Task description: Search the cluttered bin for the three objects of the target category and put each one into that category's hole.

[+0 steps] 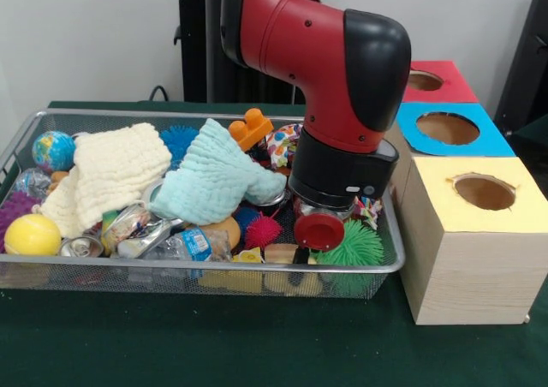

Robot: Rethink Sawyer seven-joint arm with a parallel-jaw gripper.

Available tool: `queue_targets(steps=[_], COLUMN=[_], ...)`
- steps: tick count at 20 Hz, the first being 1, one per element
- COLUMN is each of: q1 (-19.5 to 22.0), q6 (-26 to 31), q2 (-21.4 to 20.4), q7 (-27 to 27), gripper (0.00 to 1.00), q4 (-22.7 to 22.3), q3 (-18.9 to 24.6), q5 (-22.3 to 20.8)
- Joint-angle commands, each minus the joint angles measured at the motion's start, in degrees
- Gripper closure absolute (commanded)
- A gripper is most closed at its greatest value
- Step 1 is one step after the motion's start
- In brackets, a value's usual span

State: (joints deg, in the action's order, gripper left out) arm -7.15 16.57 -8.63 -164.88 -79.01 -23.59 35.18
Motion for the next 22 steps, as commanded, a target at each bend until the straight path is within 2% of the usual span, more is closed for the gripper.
queue_targets(steps=[1,3,11,17,22], q1=[-0.53,-0.82,-3.53,-5.57,-6.79], q6=[5.72,5.96,13.75,18.20,17.35], q2=[1.68,0.07,-6.86,-9.97,-11.83], q7=[-5.14,-4.96,-5.97,-6.49,-5.28], gripper=[1.00,1.00,1.00,1.00,1.00], q4=[2.11,1.15,-3.11,-4.81,-6.02], q3=[4.55,4.46,0.85,-3.09,-5.91], q5=[-0.81,-0.99,-2.05,-3.05,-4.15])
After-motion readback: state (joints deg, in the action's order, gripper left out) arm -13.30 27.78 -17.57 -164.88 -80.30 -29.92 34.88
